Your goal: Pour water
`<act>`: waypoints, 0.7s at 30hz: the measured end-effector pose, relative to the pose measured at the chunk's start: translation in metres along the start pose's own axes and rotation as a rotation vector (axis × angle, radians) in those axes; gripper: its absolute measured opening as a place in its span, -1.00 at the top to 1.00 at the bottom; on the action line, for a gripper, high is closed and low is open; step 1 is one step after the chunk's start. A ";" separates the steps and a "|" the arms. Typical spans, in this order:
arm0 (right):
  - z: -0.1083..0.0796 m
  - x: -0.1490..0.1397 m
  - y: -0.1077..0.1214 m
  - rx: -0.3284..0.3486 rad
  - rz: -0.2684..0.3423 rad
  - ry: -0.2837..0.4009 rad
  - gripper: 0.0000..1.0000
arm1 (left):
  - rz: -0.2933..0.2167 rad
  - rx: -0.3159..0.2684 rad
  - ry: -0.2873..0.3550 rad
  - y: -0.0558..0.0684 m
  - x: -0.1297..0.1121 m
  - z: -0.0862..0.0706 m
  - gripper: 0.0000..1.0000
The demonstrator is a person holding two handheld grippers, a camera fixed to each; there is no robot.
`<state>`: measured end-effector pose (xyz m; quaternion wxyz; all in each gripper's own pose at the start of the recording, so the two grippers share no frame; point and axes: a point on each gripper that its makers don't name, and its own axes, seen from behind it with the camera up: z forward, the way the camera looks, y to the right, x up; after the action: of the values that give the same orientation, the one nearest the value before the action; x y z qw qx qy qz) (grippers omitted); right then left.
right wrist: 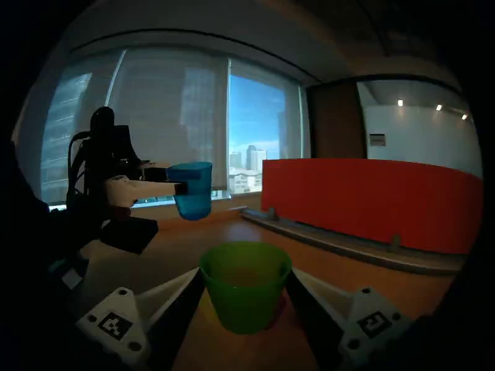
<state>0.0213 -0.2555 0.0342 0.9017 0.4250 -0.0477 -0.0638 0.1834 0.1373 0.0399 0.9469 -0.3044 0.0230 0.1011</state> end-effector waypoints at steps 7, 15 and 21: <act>0.006 0.004 -0.016 0.040 -0.001 -0.004 -0.79 | 0.079 -0.003 0.006 0.004 0.007 0.001 -0.69; 0.012 0.005 -0.038 0.093 -0.008 -0.009 -0.79 | 0.153 0.001 0.008 0.003 0.016 0.005 -0.69; 0.015 -0.001 -0.051 0.132 -0.007 -0.019 -0.79 | 0.191 -0.001 0.014 0.004 0.022 0.005 -0.69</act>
<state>0.0140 -0.2989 0.0041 0.8710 0.4830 -0.0588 -0.0675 0.2044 0.1476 0.0396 0.9325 -0.3020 0.0586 0.1890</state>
